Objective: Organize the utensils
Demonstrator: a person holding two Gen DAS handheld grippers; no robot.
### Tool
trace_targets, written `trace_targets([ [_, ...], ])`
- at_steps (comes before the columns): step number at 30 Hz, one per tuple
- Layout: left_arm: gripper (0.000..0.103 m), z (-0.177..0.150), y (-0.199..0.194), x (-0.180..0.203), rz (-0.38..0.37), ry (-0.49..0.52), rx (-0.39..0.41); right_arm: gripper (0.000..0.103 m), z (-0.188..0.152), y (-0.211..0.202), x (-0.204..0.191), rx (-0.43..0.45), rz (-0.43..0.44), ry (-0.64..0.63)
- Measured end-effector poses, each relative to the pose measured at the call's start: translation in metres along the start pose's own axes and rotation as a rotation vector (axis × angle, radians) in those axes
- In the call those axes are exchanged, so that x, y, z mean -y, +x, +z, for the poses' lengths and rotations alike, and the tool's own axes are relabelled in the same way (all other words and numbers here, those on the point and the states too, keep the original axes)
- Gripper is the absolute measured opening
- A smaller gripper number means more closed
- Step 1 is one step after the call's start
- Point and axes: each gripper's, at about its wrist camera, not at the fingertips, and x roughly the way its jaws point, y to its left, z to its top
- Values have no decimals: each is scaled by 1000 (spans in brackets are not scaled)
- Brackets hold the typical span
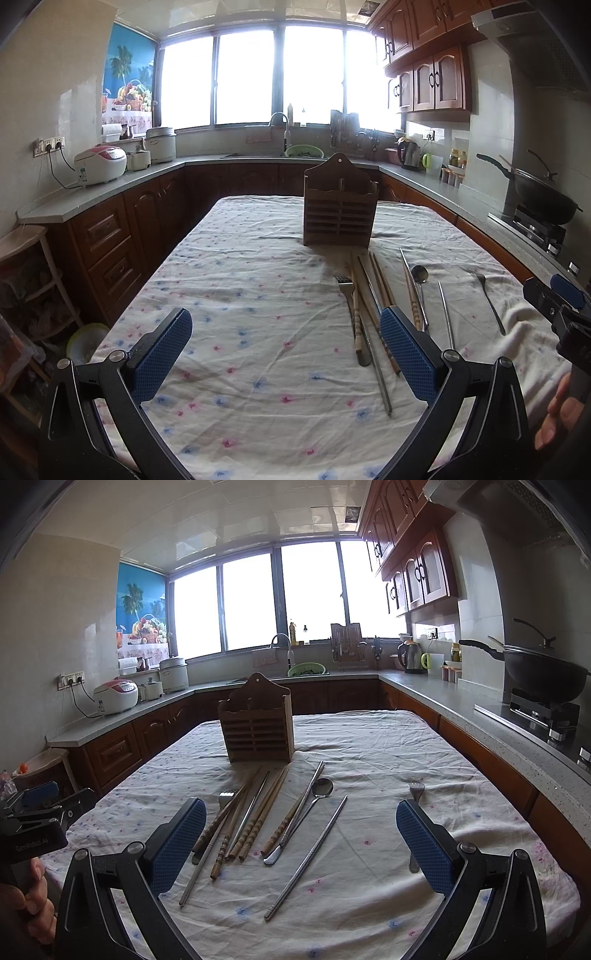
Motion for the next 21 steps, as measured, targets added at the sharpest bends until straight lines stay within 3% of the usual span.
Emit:
trace_targets([
  [11,103,31,67,4,-93,-29,-159,101,27,43,20,-83,25,69],
  [16,103,47,99,15,-122,-3,-197,89,38,75,27,-143,34,92],
  [21,99,62,134,28,-157,31,-245,71,46,111,33,-213,57,127],
])
